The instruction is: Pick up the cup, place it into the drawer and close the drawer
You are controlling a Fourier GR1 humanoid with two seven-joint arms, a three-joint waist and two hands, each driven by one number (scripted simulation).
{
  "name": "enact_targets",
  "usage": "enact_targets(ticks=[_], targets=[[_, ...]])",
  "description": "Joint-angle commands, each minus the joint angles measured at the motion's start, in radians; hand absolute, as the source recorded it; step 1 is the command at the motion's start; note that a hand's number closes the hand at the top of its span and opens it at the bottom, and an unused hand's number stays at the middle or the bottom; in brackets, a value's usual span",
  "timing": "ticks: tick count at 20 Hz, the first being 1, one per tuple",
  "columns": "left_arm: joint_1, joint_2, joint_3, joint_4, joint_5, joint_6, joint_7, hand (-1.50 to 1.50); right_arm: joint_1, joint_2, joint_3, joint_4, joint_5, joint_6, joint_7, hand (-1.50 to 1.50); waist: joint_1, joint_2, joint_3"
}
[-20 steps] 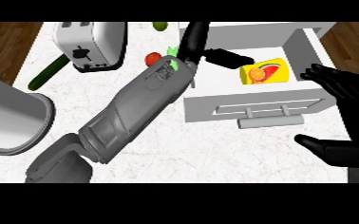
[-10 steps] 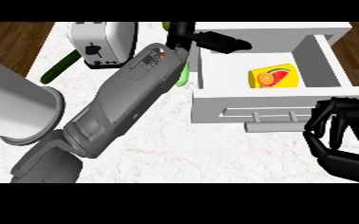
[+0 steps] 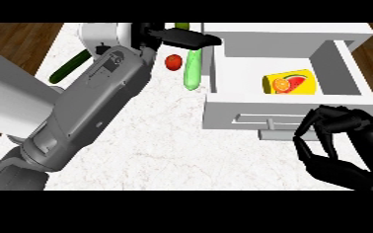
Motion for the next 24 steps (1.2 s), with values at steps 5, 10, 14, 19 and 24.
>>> enact_targets(ticks=[5,10,14,19,24], targets=[[0.179,0.156,0.068,-0.249,0.018,-0.031,0.081,-1.50,-0.077,0.029,0.138,0.189,0.300,-0.116,-0.100,1.50,0.012,0.002,0.001],[0.297,0.214,0.069,-0.369,0.024,-0.051,0.081,-1.50,-0.157,-0.025,0.233,0.316,0.525,-0.166,-0.092,1.50,0.040,-0.001,0.000],[0.386,0.251,0.109,-0.370,0.027,-0.117,0.015,-1.50,-0.196,-0.004,0.304,0.491,0.666,-0.263,-0.158,1.50,0.027,0.013,0.000],[0.517,0.275,0.114,-0.476,0.032,-0.144,0.002,-1.50,-0.352,0.046,0.304,0.747,0.760,-0.350,-0.173,1.50,0.039,0.012,0.001],[0.608,0.361,0.182,-0.573,0.052,-0.192,0.028,-1.50,-0.482,0.076,0.227,1.082,0.767,-0.480,-0.302,1.50,0.038,0.011,0.002]])
